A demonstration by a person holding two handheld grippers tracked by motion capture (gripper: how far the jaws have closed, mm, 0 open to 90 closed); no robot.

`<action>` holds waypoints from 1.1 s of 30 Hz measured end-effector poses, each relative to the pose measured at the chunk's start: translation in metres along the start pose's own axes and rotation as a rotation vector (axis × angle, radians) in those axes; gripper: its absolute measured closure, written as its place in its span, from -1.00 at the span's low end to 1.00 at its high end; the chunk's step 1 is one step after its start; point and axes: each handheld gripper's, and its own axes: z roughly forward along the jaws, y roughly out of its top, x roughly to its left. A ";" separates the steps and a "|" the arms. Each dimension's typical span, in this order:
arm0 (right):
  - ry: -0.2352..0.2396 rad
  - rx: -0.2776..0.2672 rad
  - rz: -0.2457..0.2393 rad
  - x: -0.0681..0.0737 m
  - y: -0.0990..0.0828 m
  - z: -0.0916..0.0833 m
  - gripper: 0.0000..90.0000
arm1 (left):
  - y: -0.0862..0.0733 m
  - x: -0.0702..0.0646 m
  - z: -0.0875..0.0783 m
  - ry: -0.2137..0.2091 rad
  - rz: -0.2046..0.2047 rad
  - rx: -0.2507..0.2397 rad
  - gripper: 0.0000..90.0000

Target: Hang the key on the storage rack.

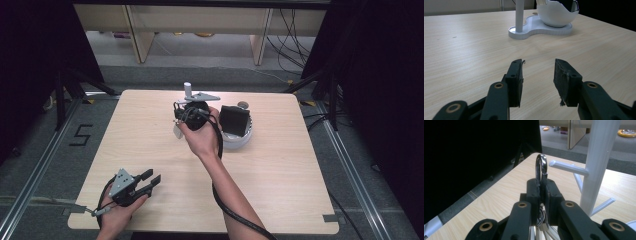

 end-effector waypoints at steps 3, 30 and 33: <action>-0.008 0.000 0.001 -0.002 0.000 0.002 0.88 | 0.000 0.000 0.000 -0.002 0.001 0.000 0.30; -0.032 0.020 0.052 -0.011 0.003 0.012 0.87 | 0.000 0.000 0.000 -0.002 0.001 0.000 0.30; -0.041 0.024 0.050 -0.012 0.001 0.014 0.87 | 0.000 0.000 0.000 -0.003 0.002 0.000 0.30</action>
